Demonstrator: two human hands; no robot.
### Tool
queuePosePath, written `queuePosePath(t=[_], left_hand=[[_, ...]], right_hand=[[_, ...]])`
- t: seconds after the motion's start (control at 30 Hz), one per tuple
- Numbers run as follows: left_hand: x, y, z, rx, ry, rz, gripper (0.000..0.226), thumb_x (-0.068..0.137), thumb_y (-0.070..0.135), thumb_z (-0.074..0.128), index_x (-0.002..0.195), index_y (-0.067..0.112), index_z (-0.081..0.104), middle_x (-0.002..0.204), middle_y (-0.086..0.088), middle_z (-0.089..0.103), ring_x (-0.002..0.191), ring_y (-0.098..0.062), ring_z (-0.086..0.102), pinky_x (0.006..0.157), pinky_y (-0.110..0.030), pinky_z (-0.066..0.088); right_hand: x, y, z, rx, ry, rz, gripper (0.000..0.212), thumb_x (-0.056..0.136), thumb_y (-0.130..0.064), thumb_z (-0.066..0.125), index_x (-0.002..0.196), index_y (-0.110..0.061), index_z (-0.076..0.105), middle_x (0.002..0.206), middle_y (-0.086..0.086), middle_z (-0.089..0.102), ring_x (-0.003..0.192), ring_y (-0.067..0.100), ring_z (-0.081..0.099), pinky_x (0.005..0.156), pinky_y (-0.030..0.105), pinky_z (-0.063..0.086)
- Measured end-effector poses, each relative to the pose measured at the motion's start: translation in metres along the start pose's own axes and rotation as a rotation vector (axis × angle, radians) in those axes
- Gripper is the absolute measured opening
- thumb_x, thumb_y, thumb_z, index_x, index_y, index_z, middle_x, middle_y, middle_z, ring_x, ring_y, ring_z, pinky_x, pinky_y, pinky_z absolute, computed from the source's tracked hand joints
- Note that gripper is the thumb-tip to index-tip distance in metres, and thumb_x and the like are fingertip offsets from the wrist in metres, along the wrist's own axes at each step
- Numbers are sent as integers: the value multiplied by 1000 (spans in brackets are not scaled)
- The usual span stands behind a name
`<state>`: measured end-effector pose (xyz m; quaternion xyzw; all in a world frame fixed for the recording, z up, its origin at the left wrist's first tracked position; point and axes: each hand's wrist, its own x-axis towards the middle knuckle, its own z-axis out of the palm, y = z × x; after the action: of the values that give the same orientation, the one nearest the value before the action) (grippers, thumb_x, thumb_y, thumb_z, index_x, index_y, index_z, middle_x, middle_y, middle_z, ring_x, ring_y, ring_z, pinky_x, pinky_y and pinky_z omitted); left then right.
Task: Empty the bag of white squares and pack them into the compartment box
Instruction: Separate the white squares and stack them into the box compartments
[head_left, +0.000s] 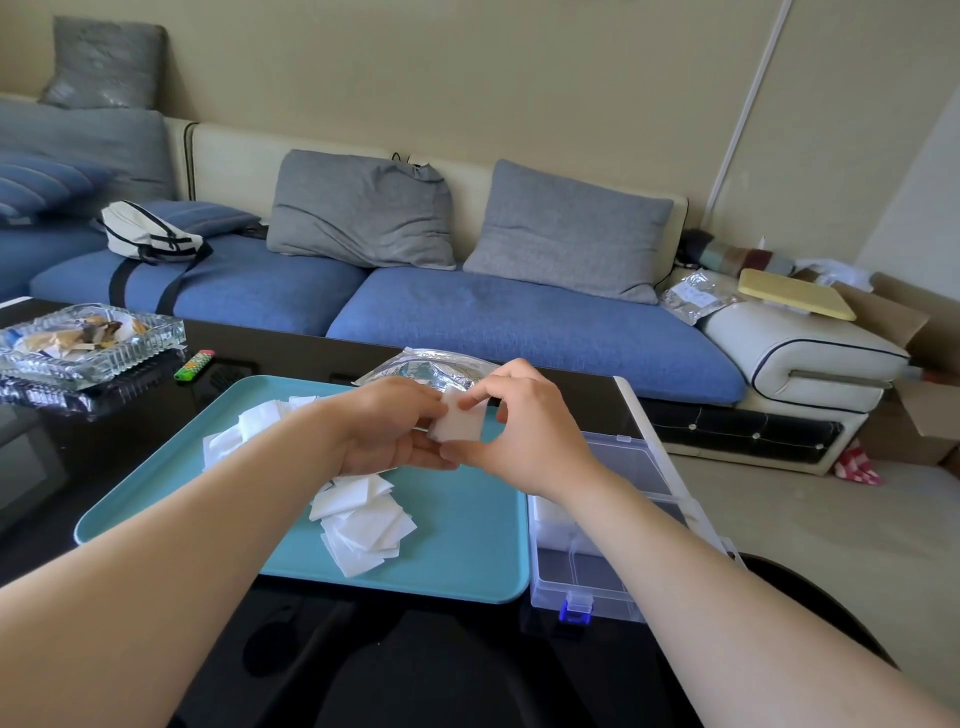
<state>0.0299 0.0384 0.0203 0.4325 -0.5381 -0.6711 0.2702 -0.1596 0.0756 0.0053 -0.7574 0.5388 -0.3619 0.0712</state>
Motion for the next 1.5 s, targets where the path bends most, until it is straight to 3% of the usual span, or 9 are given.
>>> queuePosePath(t=[0.2,0.37,0.5,0.63,0.73,0.87,1.03,1.23,1.5], left_hand=[[-3,3,1,-14,12,-3,36,111,3,32,129,-5,62,120,-23,74,103,-34,76,103,-52,56],[-5,4,4,-25,4,-9,37,111,3,30,130,-7,60,120,-21,74,107,-34,75,100,-50,57],[-5,5,7,-41,3,-6,38,110,3,29,130,-9,60,116,-21,76,105,-32,76,99,-49,57],[-6,5,8,-55,20,-14,35,111,4,30,134,-10,53,120,-27,72,107,-35,75,98,-49,57],[-7,6,8,-65,16,-19,35,111,4,30,134,-8,53,122,-27,71,107,-35,75,97,-49,58],[-8,7,8,-90,14,-18,35,110,4,31,129,-8,58,120,-25,73,108,-35,75,102,-51,56],[-10,8,9,-89,14,-9,37,107,1,32,117,-7,67,109,-21,77,102,-29,76,101,-47,57],[-7,8,7,-95,12,0,36,107,1,35,123,-10,65,123,-28,70,121,-37,68,104,-49,56],[-8,9,6,-117,2,2,36,108,3,35,122,-11,66,108,-21,75,102,-30,74,98,-46,60]], right_hand=[[-1,2,3,6,74,-46,10,89,-37,77,89,-28,81,102,-11,63,82,7,61,79,36,57],[-3,-1,6,-89,161,-162,21,93,-36,65,83,-22,77,86,-7,68,74,16,65,65,40,56],[-5,-8,7,-225,287,-264,17,96,-32,68,85,-22,75,79,-5,67,68,23,63,52,37,51],[4,-2,8,-158,404,-255,17,100,-20,66,89,-10,75,75,4,69,65,29,61,58,44,52],[4,-4,5,-153,440,-302,9,99,-9,70,93,-5,76,80,7,73,69,29,66,61,42,55],[4,-4,5,-182,385,-359,19,98,-9,63,81,-7,70,67,2,57,61,28,51,54,42,49],[-1,-1,11,-232,223,-370,12,93,-18,66,83,-14,72,73,5,65,64,36,58,52,44,51],[-4,-7,9,-270,259,-390,11,92,-19,70,83,-18,76,76,-1,69,66,29,62,50,39,51],[-7,-13,8,-300,288,-411,13,85,-14,79,80,-26,76,80,-9,71,71,20,64,49,33,49]])
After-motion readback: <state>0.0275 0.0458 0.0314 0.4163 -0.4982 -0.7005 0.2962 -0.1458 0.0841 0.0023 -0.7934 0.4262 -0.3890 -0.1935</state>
